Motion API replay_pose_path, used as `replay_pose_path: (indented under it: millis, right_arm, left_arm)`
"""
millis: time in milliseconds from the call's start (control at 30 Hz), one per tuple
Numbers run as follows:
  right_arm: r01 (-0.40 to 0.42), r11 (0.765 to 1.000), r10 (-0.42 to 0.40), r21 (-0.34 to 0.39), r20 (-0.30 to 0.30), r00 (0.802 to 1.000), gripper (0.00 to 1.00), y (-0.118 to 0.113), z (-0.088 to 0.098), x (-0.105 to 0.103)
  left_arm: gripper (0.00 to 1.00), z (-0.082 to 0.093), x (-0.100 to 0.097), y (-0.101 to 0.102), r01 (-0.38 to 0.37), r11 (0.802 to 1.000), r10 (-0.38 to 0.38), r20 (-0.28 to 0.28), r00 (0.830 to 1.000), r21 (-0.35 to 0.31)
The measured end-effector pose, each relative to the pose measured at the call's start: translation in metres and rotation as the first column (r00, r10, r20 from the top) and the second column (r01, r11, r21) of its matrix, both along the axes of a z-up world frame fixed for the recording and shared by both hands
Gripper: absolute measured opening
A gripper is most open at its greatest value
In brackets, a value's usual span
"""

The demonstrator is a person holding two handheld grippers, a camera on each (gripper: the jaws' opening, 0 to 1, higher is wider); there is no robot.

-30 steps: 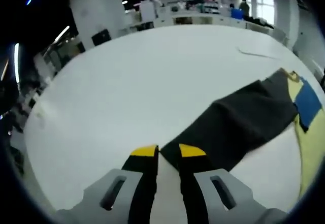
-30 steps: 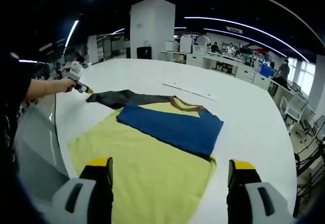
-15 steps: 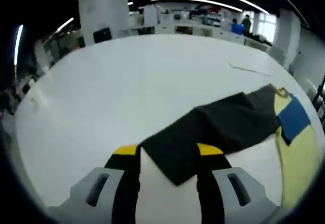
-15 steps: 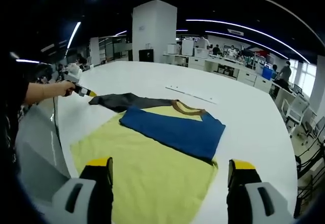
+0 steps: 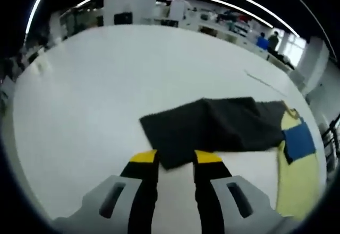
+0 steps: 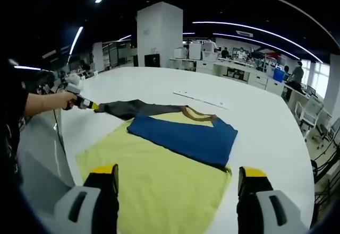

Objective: Fold the garment on the visible template until the final outline fits inside the template.

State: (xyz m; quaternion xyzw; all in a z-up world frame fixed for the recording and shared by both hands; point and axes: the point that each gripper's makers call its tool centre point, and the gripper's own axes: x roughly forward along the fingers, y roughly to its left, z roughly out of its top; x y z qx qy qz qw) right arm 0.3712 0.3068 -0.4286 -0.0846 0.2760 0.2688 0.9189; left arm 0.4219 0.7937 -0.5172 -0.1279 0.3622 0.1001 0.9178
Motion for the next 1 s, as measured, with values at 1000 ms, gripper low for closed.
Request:
replay_pose_path:
  millis: [1000]
  right_arm:
    - [0.02,1.0,-0.02,-0.023,-0.017,1.0,0.99,-0.015,-0.004,-0.009]
  left_arm:
    - [0.0,-0.006,0.002,0.032,-0.063,0.994,0.067,-0.044,0.997,0.084]
